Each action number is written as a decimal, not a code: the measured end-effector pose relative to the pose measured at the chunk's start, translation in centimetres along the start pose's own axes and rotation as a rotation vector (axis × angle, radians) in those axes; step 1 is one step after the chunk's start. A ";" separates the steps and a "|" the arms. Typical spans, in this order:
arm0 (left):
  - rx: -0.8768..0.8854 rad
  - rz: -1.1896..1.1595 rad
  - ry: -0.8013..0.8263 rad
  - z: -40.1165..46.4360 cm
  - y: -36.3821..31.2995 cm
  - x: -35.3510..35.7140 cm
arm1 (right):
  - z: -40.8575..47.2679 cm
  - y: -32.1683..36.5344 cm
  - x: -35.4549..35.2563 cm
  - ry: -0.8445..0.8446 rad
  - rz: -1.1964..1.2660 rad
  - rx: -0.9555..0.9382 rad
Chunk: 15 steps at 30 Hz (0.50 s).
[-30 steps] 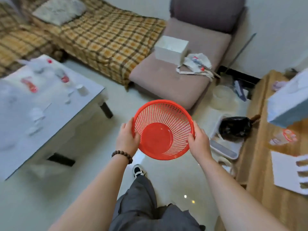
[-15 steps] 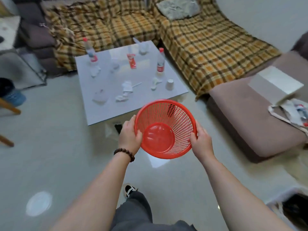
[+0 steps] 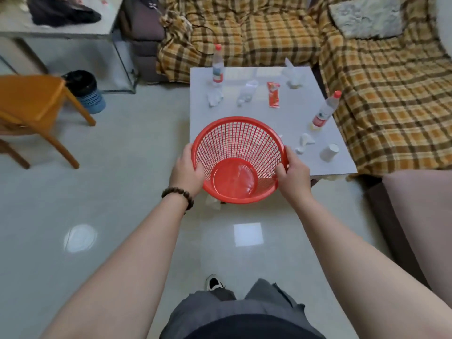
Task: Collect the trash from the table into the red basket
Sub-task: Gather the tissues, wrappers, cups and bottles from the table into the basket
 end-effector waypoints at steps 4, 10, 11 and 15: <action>-0.130 -0.053 -0.009 2.1 1.9 -2.1 | 3.8 2.9 2.8 0.043 0.035 -0.057; -0.255 -0.138 -0.072 6.0 4.0 -4.3 | 9.1 5.0 7.4 0.147 0.128 -0.093; -0.271 -0.139 -0.084 6.8 4.3 -4.4 | 10.1 5.1 8.1 0.164 0.138 -0.100; -0.329 -0.101 -0.120 11.1 5.1 -4.5 | 15.3 4.6 10.8 0.277 0.183 -0.100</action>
Point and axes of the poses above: each hand's wrist, its own z-axis towards the middle knuckle, its own x-axis out of the palm, y = z × x, the point moved 2 cm from there along z, towards the middle knuckle, and after that the axes turned 8 degrees about y, right-handed, at the moved point
